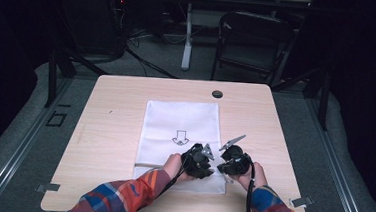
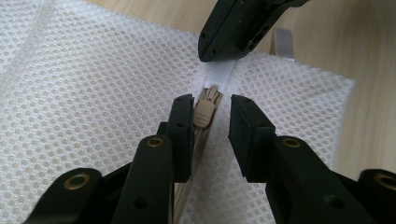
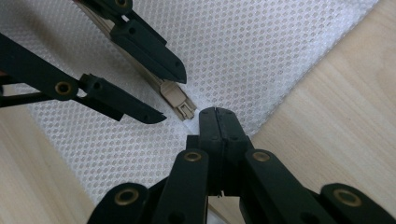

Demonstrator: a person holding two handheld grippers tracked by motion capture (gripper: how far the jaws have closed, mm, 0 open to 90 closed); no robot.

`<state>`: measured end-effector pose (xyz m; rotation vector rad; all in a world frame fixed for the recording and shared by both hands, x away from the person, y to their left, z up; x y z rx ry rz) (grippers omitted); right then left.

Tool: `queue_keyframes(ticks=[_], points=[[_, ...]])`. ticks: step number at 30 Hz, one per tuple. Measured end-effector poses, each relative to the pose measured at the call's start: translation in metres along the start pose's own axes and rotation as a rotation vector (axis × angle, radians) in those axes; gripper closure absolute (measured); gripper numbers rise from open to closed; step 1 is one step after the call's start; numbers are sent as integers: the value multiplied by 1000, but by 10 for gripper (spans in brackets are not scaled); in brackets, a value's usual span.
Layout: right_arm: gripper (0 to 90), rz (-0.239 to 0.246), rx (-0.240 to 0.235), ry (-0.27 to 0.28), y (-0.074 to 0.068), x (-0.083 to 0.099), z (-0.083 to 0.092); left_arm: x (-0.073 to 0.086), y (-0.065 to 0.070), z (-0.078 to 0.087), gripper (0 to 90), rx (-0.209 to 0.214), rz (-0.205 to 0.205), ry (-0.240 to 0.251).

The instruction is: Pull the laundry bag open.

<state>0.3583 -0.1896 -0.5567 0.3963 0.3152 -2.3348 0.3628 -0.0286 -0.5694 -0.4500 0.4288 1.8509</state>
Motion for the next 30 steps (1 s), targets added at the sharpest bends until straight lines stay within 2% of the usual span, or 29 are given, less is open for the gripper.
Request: queue_keyframes(ticks=[3,5,6,8,14,18,19,24,26,30], points=[[900,6,2,-12,1,0,-1,0,0,-2,768,-2,2,-10],[900,-13,-6,8,-1,2,-6,1,0,-4,777,-3,9,6],[900,5,5,-12,0,2,-6,1,-1,-4,789,-2,6,5],[900,20,13,-17,-1,2,-5,3,-2,-3,803,11,15,14],[900,21,-6,6,0,4,-6,3,-1,-3,811,8,4,13],[900,28,7,-4,1,5,-5,4,-2,-2,813,22,15,22],[900,23,0,11,-1,4,-6,4,-3,-2,813,24,13,24],[900,27,5,10,-1,4,-7,5,-3,-1,814,34,15,24],[900,33,15,-6,-1,4,-6,5,-3,0,814,31,5,26],[900,26,11,3,-1,4,-6,5,-2,0,815,22,-2,24]])
Point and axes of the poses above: each handheld gripper's, and its own axes: z roughly backward along the jaws, x roughly out of its underside, y roughly to its right, the point moved 1 cm from there along -z, roughly forward along the jaws, and after that the axes turned 5 degrees about -y, right-handed, at the moved point
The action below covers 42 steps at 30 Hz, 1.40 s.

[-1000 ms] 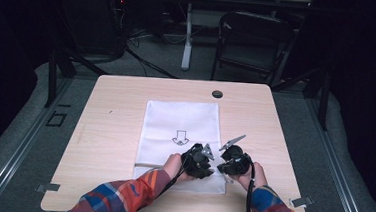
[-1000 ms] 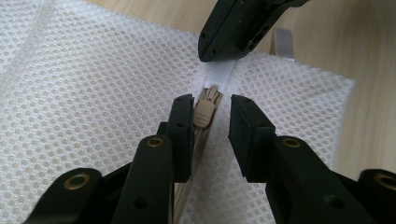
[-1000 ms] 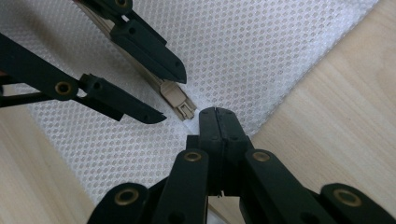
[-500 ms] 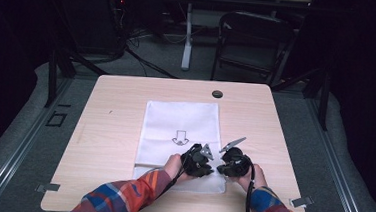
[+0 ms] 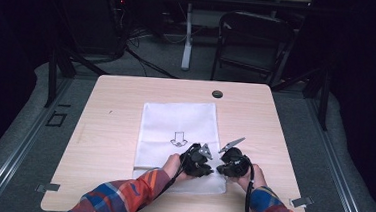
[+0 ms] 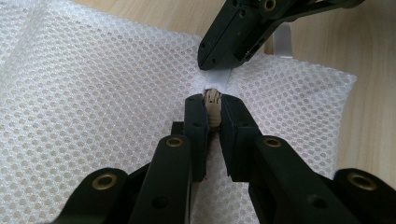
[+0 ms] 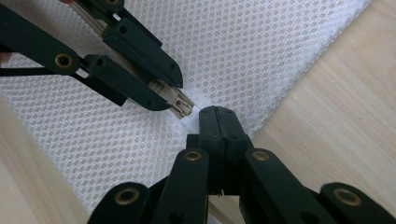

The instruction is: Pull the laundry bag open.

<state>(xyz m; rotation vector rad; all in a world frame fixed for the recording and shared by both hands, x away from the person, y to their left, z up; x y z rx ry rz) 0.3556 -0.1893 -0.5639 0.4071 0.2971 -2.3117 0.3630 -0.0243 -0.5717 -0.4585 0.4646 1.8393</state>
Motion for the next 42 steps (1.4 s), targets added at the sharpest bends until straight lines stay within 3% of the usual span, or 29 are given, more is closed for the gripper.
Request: queue_keyframes(ticks=[6,9,20,23,37,42], points=[[900,-31,-18,8,0,0,-1,0,-1,0,815,5,-3,-5],[900,-27,-18,-16,1,1,0,1,-2,2,814,7,0,-20],[900,-17,14,-19,-3,1,-1,2,-3,2,815,16,-8,-18],[900,-28,1,-14,-2,1,-1,2,-4,3,815,19,-15,-25],[900,-37,26,-17,-6,0,-2,14,-17,16,813,42,21,-46],[900,-29,37,-55,-6,1,1,15,-18,15,811,52,28,-49]])
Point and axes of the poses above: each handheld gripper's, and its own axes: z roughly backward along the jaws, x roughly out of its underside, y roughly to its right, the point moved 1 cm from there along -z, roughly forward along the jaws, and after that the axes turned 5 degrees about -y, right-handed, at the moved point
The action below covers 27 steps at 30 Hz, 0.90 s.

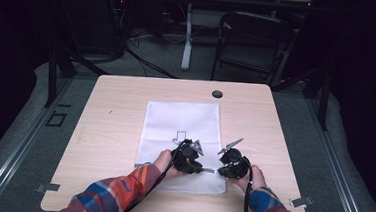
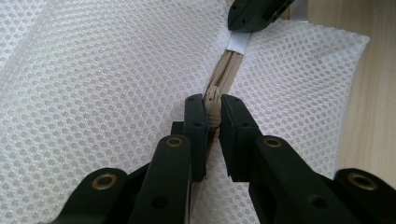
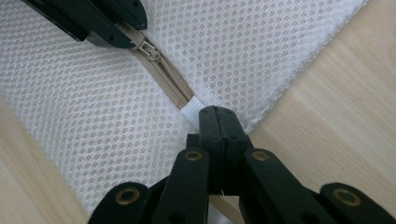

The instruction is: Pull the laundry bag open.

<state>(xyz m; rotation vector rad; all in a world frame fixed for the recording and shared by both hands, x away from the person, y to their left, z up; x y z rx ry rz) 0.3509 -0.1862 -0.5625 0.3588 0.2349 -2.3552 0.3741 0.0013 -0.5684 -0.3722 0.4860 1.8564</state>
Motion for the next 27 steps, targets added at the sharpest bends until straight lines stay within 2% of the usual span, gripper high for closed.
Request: queue_keyframes(ticks=[5,7,10,13,15,18,23,27], points=[[900,29,-8,5,1,-2,0,0,-1,-1,810,6,19,3],[900,16,-29,50,1,-5,3,0,0,-2,809,11,27,4],[900,31,-19,88,-3,-11,5,0,2,-3,807,14,17,10],[900,25,-33,93,-7,-15,2,0,2,-3,806,15,21,5],[900,27,-48,64,-6,-15,-3,0,2,-2,806,14,23,4],[900,32,-66,61,-6,-14,-6,0,2,-3,806,13,23,5],[900,43,-72,61,-4,-13,-7,0,4,-3,809,-1,32,-1],[900,70,-48,63,-8,-13,-8,0,5,-3,810,-4,35,7]])
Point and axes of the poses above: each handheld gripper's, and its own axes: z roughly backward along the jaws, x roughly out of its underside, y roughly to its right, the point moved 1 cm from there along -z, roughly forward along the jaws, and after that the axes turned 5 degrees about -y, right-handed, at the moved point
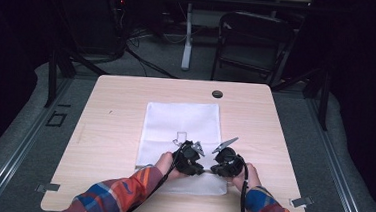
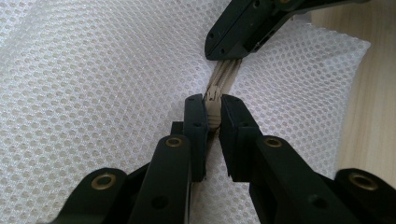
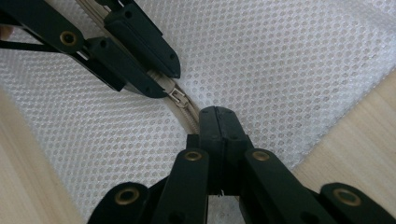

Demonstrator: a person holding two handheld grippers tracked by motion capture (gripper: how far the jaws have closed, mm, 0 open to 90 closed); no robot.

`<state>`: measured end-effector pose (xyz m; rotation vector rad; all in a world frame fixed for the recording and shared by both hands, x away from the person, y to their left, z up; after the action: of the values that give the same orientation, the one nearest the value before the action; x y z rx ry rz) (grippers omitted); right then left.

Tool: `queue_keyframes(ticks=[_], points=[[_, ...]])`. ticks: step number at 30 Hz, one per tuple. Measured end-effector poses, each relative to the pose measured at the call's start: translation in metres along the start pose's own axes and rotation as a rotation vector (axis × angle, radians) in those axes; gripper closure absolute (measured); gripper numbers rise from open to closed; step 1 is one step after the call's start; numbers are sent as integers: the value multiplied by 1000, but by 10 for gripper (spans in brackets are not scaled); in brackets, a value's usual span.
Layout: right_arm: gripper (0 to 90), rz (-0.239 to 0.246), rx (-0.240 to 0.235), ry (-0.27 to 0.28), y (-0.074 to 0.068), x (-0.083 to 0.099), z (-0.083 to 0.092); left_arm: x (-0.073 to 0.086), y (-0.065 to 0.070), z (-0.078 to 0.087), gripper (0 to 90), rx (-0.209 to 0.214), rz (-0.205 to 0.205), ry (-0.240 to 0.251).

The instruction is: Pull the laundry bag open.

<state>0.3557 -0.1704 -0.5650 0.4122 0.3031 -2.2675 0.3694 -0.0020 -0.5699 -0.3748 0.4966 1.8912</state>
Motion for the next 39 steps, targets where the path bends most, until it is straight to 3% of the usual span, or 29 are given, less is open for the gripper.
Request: queue_keyframes(ticks=[5,6,7,14,35,39], points=[[900,32,25,-10,-3,0,0,0,-1,2,811,-3,-6,-8],[900,22,31,8,-5,0,-1,0,-1,2,811,-5,-8,-12],[900,47,40,-15,-5,-1,0,0,-1,2,812,-4,-8,-6],[900,35,23,5,-3,1,-1,2,-1,6,811,0,-3,-7],[900,52,23,-21,-2,0,1,3,2,7,813,-15,-20,-13],[900,43,27,-17,-3,-1,0,5,0,9,814,-26,-26,-37]])
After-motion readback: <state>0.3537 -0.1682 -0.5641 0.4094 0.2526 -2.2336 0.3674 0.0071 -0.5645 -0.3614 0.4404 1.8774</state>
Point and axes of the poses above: each handheld gripper's, and its own axes: z roughly backward along the jaws, x roughly out of its underside, y roughly to its right, the point moved 1 cm from there along -z, roughly forward along the jaws, and after that the axes turned 5 degrees about -y, right-handed, at the moved point
